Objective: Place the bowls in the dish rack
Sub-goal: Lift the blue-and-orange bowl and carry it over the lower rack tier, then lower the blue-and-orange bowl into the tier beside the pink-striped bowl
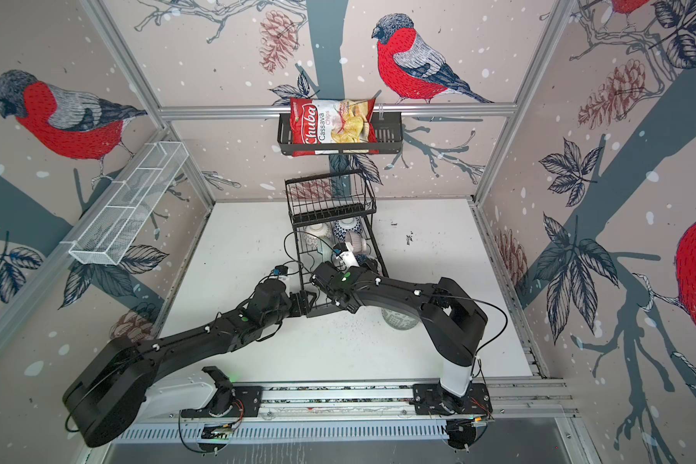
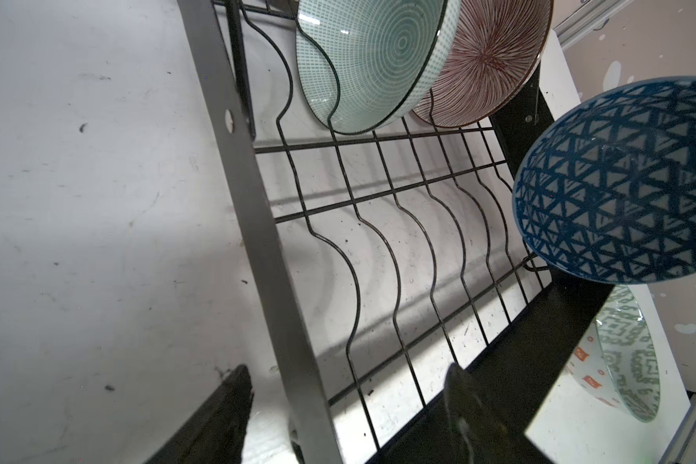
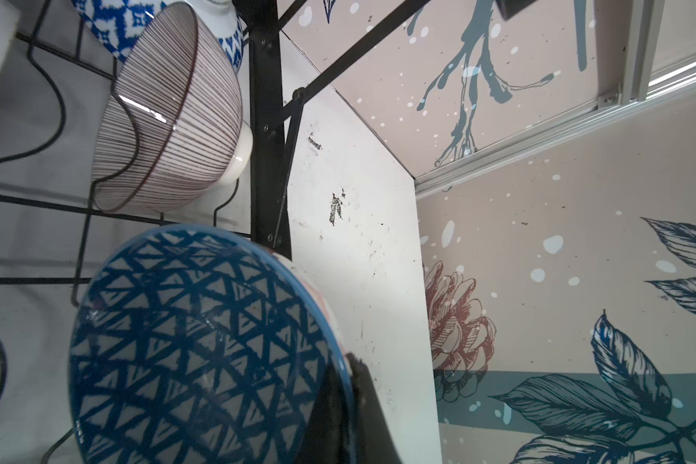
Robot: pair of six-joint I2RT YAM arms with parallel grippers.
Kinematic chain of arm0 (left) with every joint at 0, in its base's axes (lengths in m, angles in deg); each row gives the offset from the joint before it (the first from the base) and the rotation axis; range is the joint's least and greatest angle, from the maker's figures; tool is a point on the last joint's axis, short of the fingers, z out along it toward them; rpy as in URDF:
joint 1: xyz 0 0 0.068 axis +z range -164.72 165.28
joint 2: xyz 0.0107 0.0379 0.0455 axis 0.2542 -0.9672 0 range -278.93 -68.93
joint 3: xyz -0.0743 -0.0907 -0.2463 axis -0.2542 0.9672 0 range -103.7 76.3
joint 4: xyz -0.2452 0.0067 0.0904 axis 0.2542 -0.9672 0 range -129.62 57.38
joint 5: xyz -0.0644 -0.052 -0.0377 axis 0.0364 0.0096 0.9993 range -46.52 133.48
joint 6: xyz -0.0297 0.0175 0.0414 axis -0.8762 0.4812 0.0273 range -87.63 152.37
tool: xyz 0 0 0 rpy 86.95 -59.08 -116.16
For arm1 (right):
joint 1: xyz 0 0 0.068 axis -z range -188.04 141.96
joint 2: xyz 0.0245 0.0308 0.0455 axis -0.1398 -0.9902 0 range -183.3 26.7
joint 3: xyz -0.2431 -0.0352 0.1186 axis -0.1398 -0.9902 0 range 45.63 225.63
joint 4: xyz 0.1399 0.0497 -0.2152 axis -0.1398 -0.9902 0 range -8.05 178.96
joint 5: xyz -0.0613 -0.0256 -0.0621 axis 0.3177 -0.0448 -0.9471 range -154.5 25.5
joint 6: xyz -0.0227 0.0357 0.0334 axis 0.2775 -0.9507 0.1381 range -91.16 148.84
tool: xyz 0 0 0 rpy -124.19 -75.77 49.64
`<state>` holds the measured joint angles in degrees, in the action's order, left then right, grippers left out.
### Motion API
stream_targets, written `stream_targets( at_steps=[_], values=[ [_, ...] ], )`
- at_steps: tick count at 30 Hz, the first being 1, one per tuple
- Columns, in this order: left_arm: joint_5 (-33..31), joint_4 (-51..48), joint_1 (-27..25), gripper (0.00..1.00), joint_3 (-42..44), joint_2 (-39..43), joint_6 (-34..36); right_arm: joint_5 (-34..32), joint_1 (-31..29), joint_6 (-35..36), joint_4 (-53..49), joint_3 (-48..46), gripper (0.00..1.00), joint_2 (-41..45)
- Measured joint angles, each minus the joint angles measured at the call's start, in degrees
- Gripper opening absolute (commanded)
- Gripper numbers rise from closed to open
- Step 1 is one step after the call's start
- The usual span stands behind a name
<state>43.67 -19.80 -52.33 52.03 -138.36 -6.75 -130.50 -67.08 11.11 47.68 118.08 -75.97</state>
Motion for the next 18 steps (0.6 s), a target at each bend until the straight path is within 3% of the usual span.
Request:
stream_targets(
  at_steps=[18],
  values=[
    [0.0, 1.03, 0.22, 0.75, 0.42, 0.31, 0.13, -4.15, 0.26, 4.39, 2.21, -0.83, 0.0, -5.42]
  ],
)
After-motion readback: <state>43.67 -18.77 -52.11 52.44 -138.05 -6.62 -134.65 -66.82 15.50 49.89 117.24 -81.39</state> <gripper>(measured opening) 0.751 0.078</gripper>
